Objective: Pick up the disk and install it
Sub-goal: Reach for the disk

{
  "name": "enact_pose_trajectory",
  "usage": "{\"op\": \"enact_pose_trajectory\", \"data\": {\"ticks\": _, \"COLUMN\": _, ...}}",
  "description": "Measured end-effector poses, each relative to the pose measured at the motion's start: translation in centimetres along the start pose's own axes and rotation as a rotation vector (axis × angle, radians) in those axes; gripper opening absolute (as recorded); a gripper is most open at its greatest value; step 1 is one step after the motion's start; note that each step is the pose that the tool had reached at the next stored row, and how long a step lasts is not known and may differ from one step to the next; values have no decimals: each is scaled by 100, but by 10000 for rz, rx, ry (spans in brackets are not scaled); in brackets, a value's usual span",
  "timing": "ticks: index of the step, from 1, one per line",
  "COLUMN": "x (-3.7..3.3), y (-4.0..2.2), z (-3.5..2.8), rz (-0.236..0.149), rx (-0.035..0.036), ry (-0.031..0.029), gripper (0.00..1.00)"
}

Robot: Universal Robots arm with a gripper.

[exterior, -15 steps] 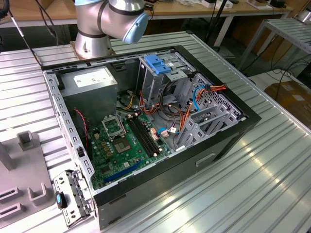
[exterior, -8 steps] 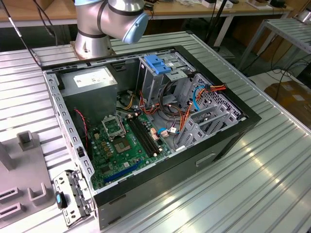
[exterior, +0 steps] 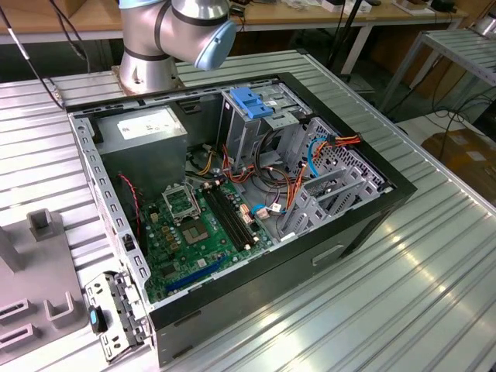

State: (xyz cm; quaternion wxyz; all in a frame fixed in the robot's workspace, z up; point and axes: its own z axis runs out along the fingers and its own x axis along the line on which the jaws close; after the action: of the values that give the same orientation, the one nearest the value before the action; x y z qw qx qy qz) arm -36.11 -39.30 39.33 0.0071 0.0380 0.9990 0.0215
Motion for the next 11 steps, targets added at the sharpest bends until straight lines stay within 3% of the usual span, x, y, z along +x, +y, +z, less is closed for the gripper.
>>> {"op": "enact_pose_trajectory", "data": {"ticks": 11, "x": 108, "y": -8, "z": -2, "rz": 1, "rx": 0, "ry": 0, "gripper": 11}}
